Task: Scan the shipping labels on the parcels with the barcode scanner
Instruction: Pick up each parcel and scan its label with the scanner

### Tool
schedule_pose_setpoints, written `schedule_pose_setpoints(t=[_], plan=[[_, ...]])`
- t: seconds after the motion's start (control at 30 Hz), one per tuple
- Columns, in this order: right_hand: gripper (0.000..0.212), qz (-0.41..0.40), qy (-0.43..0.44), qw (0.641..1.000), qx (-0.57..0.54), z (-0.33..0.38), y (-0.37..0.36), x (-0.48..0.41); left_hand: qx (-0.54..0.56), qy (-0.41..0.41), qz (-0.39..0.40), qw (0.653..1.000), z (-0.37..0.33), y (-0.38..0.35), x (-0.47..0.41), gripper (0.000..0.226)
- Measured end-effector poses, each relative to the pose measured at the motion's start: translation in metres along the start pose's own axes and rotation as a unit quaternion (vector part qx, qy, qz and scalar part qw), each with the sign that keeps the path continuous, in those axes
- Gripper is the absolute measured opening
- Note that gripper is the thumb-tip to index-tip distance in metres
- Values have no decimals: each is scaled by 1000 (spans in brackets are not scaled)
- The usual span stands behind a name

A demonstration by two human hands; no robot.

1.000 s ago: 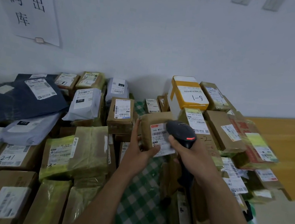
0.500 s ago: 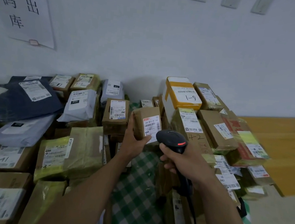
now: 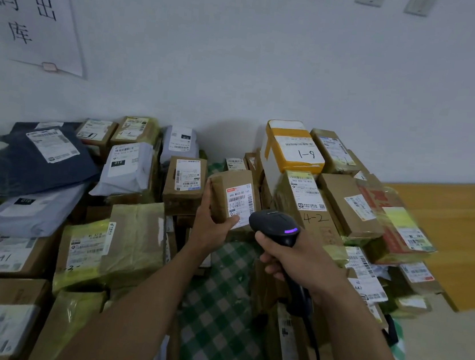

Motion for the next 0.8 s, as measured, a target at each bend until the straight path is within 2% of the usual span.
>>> schedule_pose_setpoints(t=[0.17, 0.4, 0.57, 0.8], plan=[[25, -11, 2, 1000, -8, -5, 5, -5, 5, 23, 5, 1000, 1, -3, 1, 109], [14, -111, 2, 993, -24, -20, 31, -24, 60, 136, 34, 988, 27, -25, 48, 91], [11, -133, -4, 991, -15, -28, 36, -34, -2, 181, 16, 983, 58, -51, 38, 98], [13, -136, -3, 991, -2, -40, 35, -44, -48, 219, 69, 972, 109, -65, 17, 92]])
Point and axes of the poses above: each hand's wrist, its own x-axis away from the middle knuckle, its own y-axis out of the back of the hand, z = x × y, the point moved 3 cm from there along -x, towards the middle knuckle, and after that the axes turned 12 degrees about -z, right-handed, at the moved point
